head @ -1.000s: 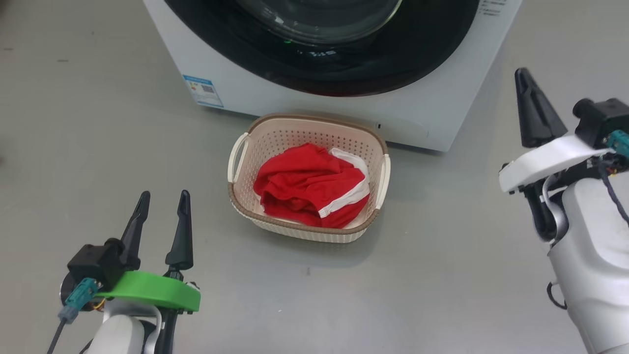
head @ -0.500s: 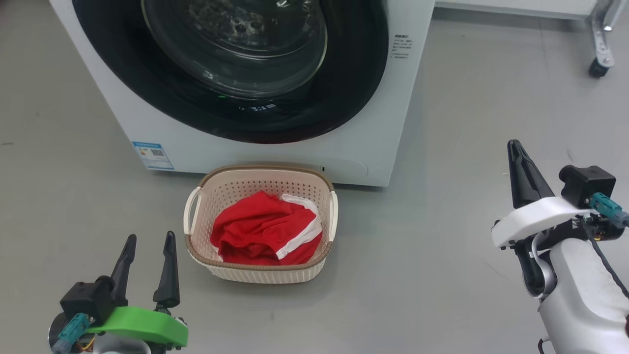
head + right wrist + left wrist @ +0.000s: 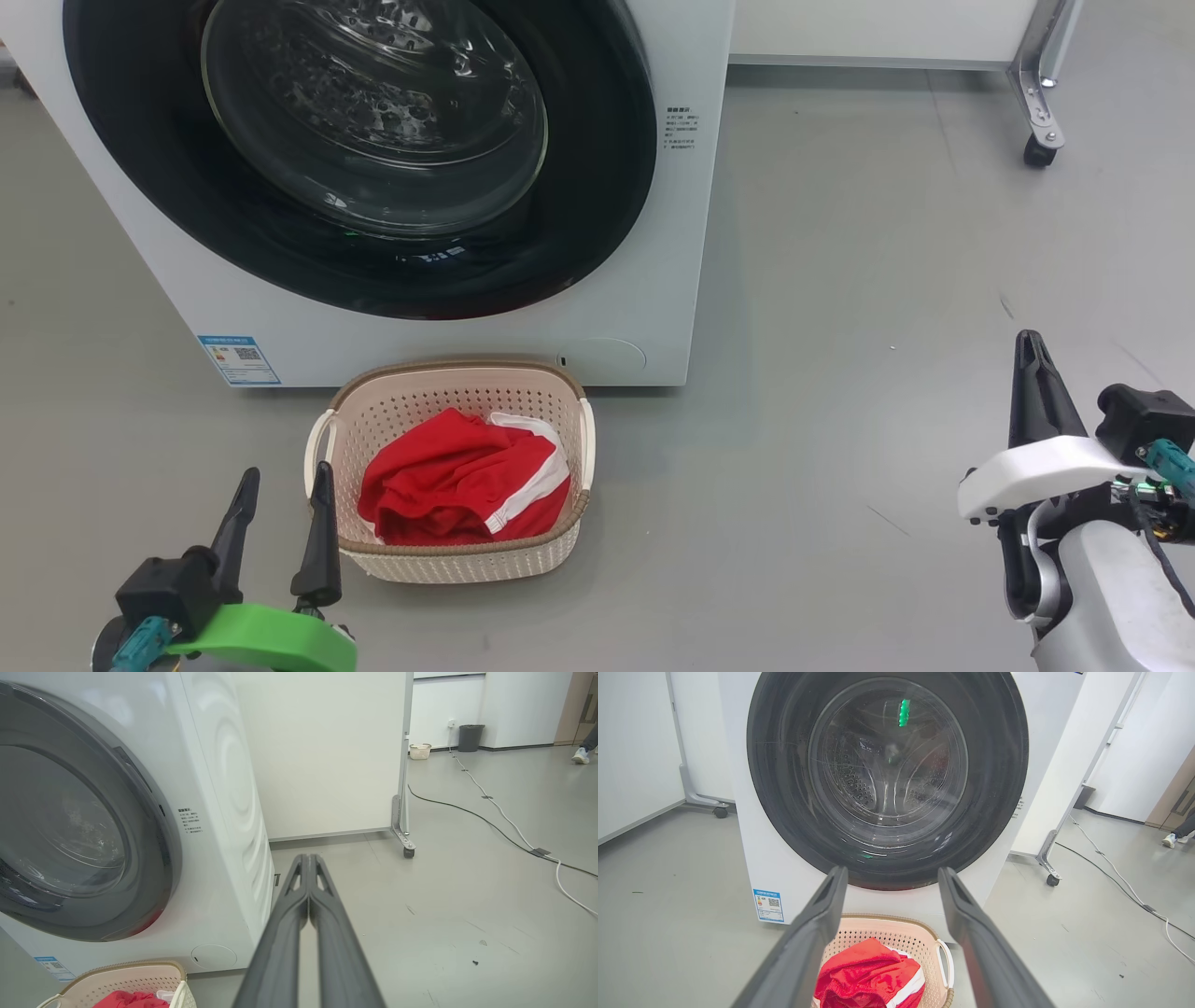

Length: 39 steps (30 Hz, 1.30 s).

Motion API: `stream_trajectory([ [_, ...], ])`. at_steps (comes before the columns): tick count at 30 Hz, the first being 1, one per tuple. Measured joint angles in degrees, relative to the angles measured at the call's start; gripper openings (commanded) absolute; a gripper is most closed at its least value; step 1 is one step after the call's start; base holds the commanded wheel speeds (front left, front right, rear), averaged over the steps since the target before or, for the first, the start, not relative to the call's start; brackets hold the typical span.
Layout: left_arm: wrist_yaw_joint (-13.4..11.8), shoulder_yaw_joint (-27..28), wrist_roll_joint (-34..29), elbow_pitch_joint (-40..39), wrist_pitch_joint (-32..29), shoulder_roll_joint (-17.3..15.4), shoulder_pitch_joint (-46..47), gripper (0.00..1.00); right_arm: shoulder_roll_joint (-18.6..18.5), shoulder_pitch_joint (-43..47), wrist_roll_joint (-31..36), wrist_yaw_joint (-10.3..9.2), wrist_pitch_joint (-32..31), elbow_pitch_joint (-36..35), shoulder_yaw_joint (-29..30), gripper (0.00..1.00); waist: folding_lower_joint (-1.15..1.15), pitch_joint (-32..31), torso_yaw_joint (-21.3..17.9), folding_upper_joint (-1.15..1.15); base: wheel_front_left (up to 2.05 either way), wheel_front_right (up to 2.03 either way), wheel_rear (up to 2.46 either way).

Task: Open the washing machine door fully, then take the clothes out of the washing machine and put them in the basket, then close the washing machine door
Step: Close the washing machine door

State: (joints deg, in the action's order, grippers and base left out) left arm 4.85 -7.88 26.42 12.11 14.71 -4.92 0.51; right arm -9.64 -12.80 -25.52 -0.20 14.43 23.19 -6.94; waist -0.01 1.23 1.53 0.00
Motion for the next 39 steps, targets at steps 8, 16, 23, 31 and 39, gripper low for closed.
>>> stream_trajectory([
  [8,0.0,-0.04,-0.52,-0.12,0.0,0.0,-0.77,1.0,-0.41,3.02,2.41,-1.0,0.0,-2.32,0.05,1.0,0.0,-0.09,-0.5,0.0,0.0,0.0,0.0],
  [16,0.07,0.46,-0.76,-1.51,0.0,0.13,-0.89,1.0,0.45,4.37,2.9,-1.46,0.0,-4.35,0.54,1.0,0.0,-0.29,-0.7,0.0,0.0,0.0,0.0],
  [23,0.07,0.64,-0.82,-1.51,0.0,0.29,-0.96,1.0,0.52,5.95,4.06,-1.46,0.0,-5.41,0.58,1.0,0.0,-0.66,-0.65,0.0,0.0,0.0,0.0],
  [31,0.07,0.91,-0.98,-1.49,0.0,0.33,-1.88,1.0,0.9,6.66,4.49,-1.46,0.0,-6.32,0.59,1.0,0.0,-1.14,-0.52,0.0,0.0,0.0,0.0],
  [39,0.32,0.96,-1.34,-1.74,0.0,0.33,-1.99,1.0,1.14,7.67,4.86,-1.46,0.0,-7.04,0.66,1.0,0.0,-1.52,-0.33,0.0,0.0,0.0,0.0],
])
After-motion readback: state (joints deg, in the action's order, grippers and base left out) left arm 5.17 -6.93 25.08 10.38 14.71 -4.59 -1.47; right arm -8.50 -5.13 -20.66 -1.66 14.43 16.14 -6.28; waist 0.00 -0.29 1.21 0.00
